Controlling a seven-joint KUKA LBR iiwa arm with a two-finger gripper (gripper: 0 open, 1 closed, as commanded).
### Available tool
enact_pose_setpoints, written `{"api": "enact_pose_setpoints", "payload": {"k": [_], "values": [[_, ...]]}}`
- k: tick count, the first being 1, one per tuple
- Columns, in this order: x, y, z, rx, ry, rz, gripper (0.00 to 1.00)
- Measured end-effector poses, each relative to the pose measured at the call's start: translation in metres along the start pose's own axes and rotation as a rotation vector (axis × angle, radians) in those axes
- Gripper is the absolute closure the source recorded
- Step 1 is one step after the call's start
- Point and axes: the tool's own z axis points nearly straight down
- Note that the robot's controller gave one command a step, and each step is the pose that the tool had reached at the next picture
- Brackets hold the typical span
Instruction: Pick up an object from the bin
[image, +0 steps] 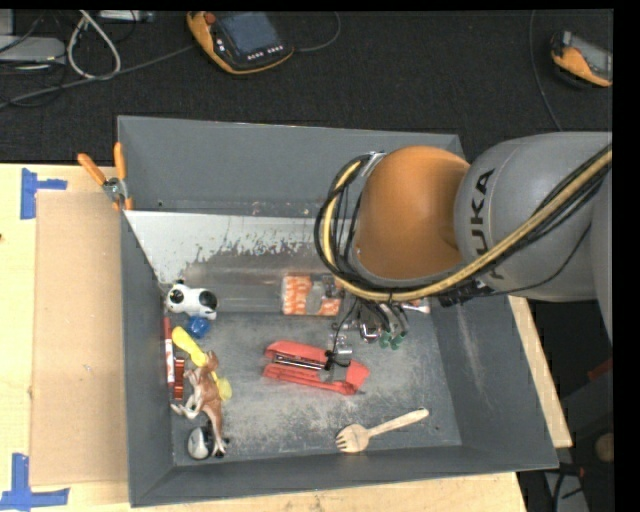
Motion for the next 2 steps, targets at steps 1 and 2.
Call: {"api": "enact_pose_setpoints", "payload": {"k": [1, 2], "values": [[0.0, 0.0, 0.0, 0.0, 0.0, 0.0, 0.0], [0.024, -0.022, 0.046, -0.001, -0.006, -0.222, 0.0]]}}
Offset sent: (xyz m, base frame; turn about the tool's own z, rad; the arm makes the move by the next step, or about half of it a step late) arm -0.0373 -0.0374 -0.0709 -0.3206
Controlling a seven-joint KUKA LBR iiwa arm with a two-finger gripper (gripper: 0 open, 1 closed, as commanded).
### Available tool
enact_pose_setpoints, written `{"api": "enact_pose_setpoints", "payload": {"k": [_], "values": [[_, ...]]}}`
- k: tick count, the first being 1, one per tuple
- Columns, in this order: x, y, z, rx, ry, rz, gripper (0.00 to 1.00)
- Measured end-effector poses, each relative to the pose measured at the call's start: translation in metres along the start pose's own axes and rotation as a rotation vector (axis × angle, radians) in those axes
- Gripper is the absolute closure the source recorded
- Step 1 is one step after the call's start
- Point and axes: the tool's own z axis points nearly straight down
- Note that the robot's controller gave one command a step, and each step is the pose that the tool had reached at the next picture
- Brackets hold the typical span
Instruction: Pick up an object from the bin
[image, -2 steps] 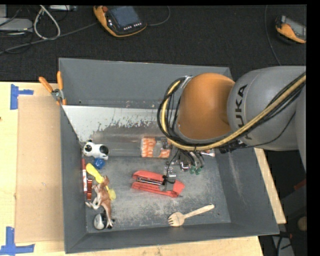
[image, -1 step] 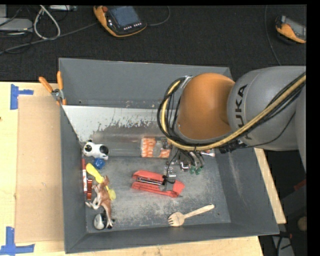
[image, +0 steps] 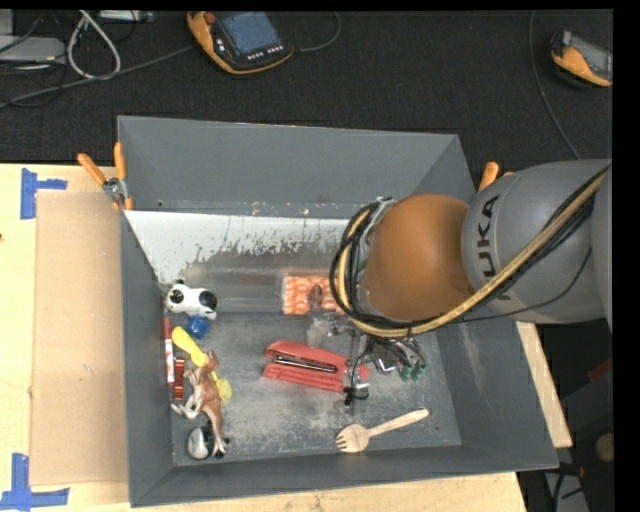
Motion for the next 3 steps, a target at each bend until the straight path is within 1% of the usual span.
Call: {"api": "enact_pose_setpoints", "payload": {"k": [1, 2, 3], "values": [[0.041, -0.009, 0.029, 0.0, 0.006, -0.068, 0.0], [0.009, -0.039, 0.055, -0.003, 0.001, -0.104, 0.0], [0.011, -0.071, 0.056, -0.004, -0.006, -0.239, 0.0]]}}
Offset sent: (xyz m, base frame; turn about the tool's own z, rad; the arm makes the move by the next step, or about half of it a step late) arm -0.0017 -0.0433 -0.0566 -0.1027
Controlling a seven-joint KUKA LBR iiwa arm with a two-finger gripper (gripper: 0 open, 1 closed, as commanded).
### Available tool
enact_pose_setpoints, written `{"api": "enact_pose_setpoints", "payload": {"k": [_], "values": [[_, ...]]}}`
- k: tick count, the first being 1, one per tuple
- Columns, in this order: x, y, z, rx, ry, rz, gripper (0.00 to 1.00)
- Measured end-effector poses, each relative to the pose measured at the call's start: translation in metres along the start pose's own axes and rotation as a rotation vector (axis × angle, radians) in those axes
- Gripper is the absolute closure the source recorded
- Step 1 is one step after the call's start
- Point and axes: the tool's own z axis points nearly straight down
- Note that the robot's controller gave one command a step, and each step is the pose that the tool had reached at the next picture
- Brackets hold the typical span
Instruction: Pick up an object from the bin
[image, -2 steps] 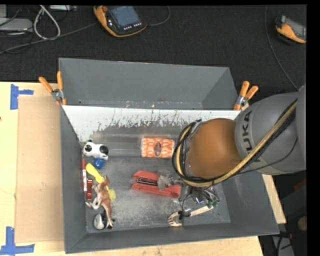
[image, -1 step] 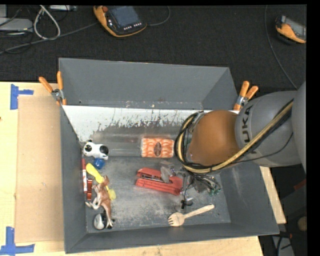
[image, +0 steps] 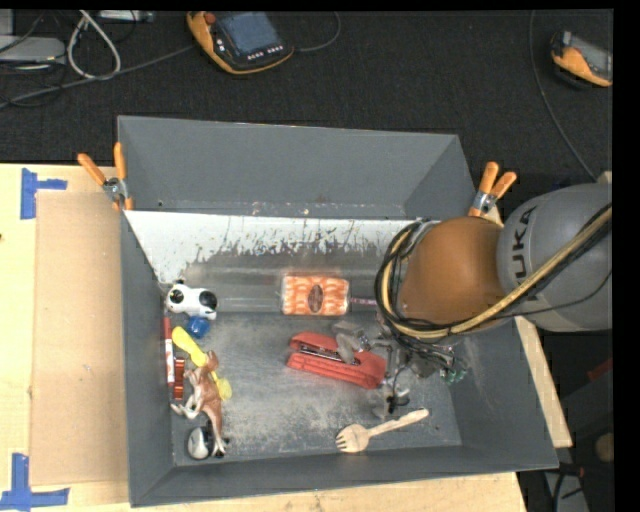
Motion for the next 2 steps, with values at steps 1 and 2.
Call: {"api": "enact_pose_setpoints", "payload": {"k": [1, 2], "values": [[-0.041, -0.006, 0.001, 0.0, 0.005, 0.339, 0.0], [-0.026, -0.039, -0.017, 0.003, 0.0, 0.186, 1.0]]}}
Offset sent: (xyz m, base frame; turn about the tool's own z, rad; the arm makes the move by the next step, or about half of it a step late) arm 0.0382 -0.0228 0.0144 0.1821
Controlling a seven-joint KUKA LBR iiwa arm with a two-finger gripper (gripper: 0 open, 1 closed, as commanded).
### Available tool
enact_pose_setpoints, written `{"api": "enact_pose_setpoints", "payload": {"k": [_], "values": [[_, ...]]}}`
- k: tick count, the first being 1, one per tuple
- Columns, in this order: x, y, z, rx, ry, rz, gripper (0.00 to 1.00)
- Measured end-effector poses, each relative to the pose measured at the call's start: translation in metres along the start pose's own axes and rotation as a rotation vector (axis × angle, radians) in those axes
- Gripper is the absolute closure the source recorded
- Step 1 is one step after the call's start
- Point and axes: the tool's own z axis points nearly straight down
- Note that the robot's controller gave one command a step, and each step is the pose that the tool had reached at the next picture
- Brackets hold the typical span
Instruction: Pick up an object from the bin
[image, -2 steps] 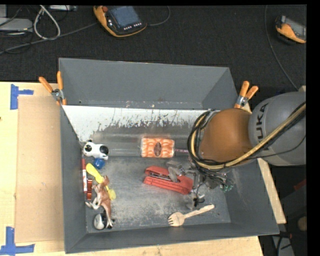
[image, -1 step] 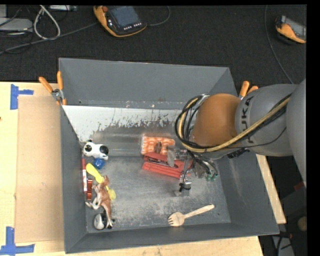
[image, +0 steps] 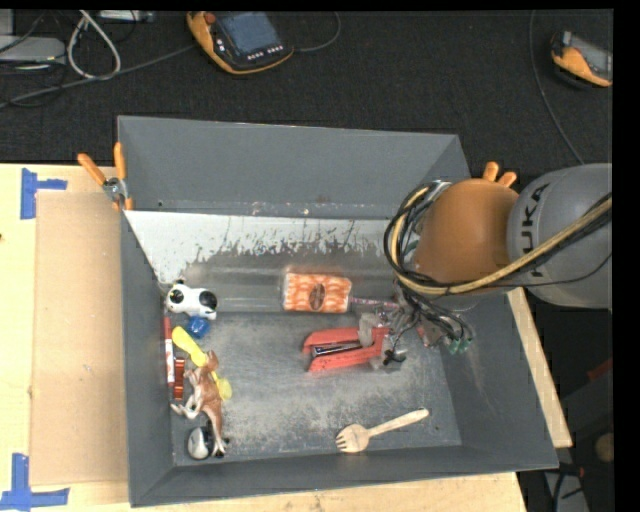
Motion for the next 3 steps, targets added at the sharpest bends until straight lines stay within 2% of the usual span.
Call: {"api": "enact_pose_setpoints", "payload": {"k": [1, 2, 3], "values": [[0.0, 0.0, 0.0, 0.0, 0.0, 0.001, 1.0], [0.003, 0.004, -0.063, -0.004, 0.011, -0.005, 1.0], [-0.003, 0.022, -0.122, -0.003, 0.005, -0.041, 1.0]]}}
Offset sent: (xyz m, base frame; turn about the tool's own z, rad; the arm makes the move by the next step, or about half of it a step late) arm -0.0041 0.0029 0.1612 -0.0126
